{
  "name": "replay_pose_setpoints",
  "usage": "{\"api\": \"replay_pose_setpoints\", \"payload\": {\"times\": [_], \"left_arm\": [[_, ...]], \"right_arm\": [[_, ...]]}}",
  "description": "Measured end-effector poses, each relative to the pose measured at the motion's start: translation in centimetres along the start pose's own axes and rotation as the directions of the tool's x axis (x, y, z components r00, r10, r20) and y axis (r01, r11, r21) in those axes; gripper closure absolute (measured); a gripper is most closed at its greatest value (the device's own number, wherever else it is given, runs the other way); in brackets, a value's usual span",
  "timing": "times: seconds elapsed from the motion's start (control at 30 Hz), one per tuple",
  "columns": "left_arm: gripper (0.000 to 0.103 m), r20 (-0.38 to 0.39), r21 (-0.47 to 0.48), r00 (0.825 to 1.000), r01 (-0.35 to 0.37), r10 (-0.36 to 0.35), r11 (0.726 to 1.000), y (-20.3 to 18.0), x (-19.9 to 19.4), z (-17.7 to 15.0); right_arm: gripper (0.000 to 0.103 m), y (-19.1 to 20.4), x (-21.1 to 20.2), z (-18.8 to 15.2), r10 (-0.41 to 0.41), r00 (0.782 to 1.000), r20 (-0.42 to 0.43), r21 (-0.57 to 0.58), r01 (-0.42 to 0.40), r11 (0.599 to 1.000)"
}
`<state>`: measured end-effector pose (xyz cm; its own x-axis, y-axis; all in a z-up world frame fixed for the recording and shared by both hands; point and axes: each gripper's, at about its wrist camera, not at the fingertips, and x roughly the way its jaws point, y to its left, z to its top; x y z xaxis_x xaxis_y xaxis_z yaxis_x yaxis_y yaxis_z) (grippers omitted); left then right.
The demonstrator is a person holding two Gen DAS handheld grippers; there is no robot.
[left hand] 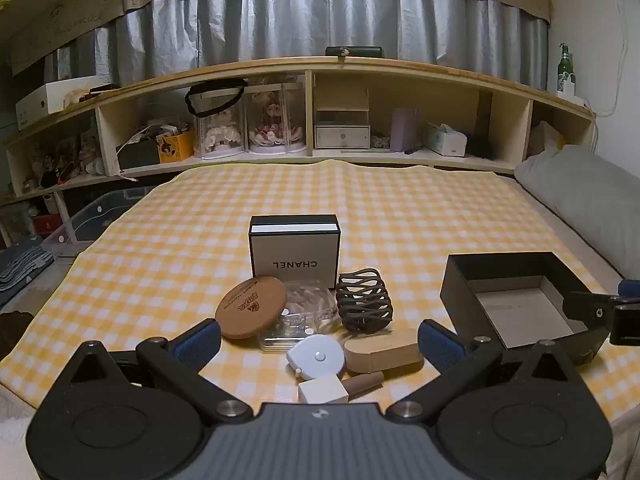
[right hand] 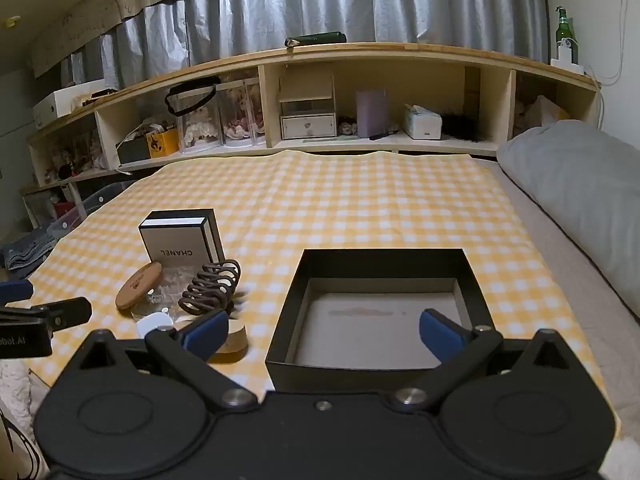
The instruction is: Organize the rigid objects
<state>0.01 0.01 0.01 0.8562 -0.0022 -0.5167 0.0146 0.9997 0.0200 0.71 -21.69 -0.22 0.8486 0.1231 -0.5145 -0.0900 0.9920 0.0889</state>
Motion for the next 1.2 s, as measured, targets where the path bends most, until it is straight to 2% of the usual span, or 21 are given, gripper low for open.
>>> {"api": "replay_pose_setpoints", "payload": {"times": [1.2], "left_arm": [[0.0,0.006,0.005,1.0,-0.003,0.003,1.0,-0.02,-0.01,-0.02]], "right_arm": [[0.0,0.02,0.05,-0.11,0.001,1.0,0.002,0.003,-0.001,1.0]]}}
